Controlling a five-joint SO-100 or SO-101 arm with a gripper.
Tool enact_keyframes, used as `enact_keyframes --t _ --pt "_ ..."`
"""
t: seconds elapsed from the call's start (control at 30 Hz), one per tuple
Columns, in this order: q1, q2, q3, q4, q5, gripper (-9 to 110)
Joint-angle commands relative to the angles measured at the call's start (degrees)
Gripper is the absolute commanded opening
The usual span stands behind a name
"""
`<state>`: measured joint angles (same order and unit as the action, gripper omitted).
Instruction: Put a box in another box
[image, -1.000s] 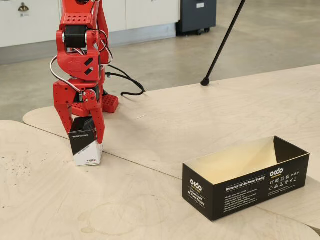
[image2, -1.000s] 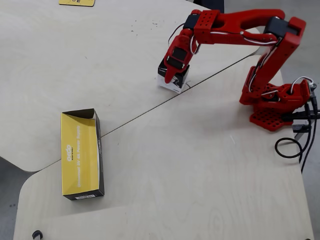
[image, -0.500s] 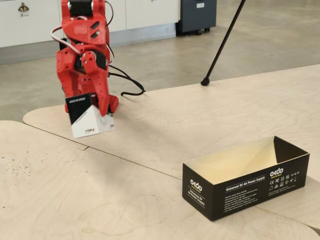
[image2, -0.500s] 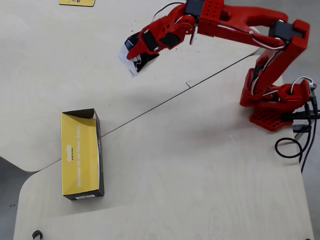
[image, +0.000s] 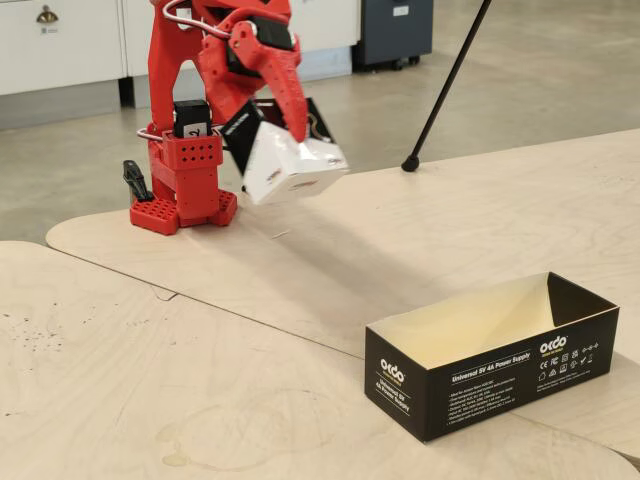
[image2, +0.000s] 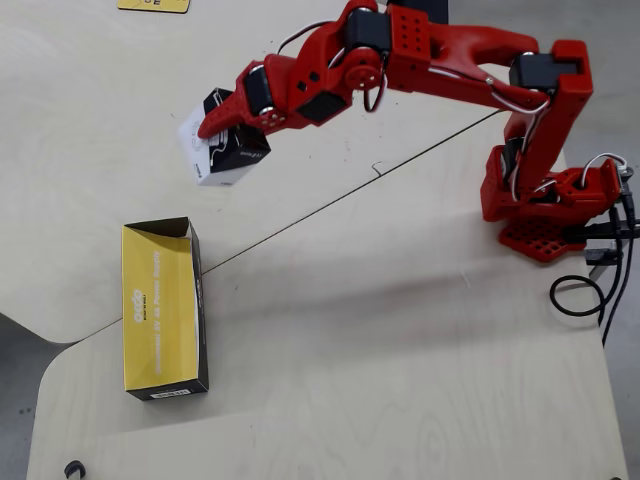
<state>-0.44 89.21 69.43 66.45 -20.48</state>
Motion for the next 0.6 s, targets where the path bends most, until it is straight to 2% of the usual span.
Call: enact_keyframes --t 0.0,0.57 --pt "-4.0 -2.2 -7.9 -0.4 4.9 14" --pt "-14.6 -26.6 -30.3 -4.4 17.3 14"
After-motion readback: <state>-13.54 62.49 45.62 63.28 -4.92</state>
